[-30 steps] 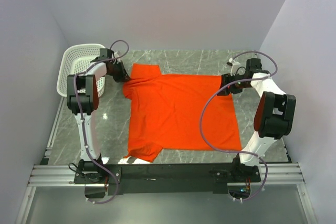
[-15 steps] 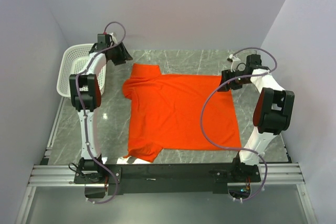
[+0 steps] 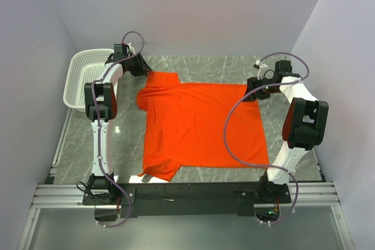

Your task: Fold and stack the t-shirts

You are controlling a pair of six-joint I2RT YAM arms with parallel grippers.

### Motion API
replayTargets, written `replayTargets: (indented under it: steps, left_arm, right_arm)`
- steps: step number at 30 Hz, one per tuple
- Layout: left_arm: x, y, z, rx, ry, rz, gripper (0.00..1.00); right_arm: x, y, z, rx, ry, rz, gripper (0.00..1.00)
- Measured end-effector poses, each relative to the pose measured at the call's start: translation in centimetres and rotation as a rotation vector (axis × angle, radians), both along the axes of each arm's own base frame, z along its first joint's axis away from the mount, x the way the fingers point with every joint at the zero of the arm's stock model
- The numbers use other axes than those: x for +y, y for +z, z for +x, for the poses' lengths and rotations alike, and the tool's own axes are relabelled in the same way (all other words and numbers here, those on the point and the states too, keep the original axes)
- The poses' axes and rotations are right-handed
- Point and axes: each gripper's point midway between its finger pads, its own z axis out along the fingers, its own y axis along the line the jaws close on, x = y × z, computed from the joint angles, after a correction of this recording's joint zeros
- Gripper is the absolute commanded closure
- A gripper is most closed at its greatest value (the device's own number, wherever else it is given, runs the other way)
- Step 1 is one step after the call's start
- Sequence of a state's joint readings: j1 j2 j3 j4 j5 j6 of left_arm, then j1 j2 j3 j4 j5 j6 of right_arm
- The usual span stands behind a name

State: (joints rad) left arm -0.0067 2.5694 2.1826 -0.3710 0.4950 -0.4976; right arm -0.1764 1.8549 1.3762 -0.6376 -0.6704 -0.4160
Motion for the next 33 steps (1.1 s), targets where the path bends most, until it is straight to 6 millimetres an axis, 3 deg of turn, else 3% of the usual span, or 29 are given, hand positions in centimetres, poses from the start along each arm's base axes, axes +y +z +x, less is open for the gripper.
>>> replayTargets:
  steps: [9,16,19,23,28,33]
  left_arm:
    - [-1.9,-0.5,0.2,-0.010,-0.037,0.009,0.63]
    - [-2.1,-1.0,0.5,-0.013,-0.023,0.052,0.90]
    - [-2.0,-1.1,0.5,-0.012,-0.023,0.055,1.00]
    - [-2.1,-1.1,0.5,-0.017,-0.029,0.055,1.00]
    - [-2.2,-1.0,0.5,-0.019,-0.033,0.053,1.00]
    - [-2.1,-1.0,0.6,-0.028,-0.039,0.042,1.00]
  right_arm:
    - [0.0,0.0,0.0,0.000,0.000,-0.001,0.27]
    - [-1.6,-0.9,0.6,0.034,-0.084,-0.073,0.37]
    - [-3.0,-1.9,2.8,0.056,-0.169,-0.119,0.39]
    - [-4.2,-3.5,6.1,0.086,-0.263,-0.126,0.40]
    - [-4.9,-5.3,8.2,0.134,-0.370,-0.117,0.41]
    - [-5.4,-5.4,10.1,0.132,-0.434,-0.108,0.41]
